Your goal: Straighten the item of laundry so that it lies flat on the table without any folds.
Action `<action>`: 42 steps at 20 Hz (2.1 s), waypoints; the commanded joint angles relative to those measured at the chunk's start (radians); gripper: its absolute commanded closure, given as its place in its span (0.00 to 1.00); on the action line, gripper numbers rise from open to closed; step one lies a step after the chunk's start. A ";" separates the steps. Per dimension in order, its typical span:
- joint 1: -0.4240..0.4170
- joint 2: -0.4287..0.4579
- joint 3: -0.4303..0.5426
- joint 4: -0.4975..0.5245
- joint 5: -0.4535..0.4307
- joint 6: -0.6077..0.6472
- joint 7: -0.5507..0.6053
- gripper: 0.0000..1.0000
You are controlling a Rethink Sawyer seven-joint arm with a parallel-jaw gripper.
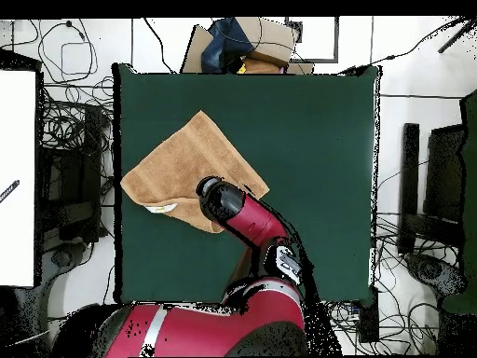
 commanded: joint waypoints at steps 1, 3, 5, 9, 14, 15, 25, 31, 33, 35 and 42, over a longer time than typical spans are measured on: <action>-0.032 0.062 0.130 0.052 -0.054 -0.076 -0.050 0.00; -0.030 0.069 0.127 0.041 -0.058 -0.070 -0.047 0.00; -0.023 0.072 0.119 0.026 -0.064 -0.041 -0.044 0.00; -0.014 0.073 0.101 0.007 -0.082 -0.002 -0.035 1.00; -0.020 0.076 0.104 0.002 -0.086 0.003 -0.038 1.00; -0.024 0.075 0.107 0.004 -0.087 0.000 -0.039 1.00; -0.027 0.090 0.122 -0.009 -0.079 -0.034 -0.011 1.00; 0.021 0.106 0.090 -0.072 -0.048 0.049 0.042 1.00; 0.015 0.101 0.099 -0.079 -0.046 0.072 0.038 1.00; 0.023 0.099 0.094 -0.100 -0.045 0.110 0.045 1.00; 0.026 0.098 0.095 -0.128 -0.040 0.167 0.056 1.00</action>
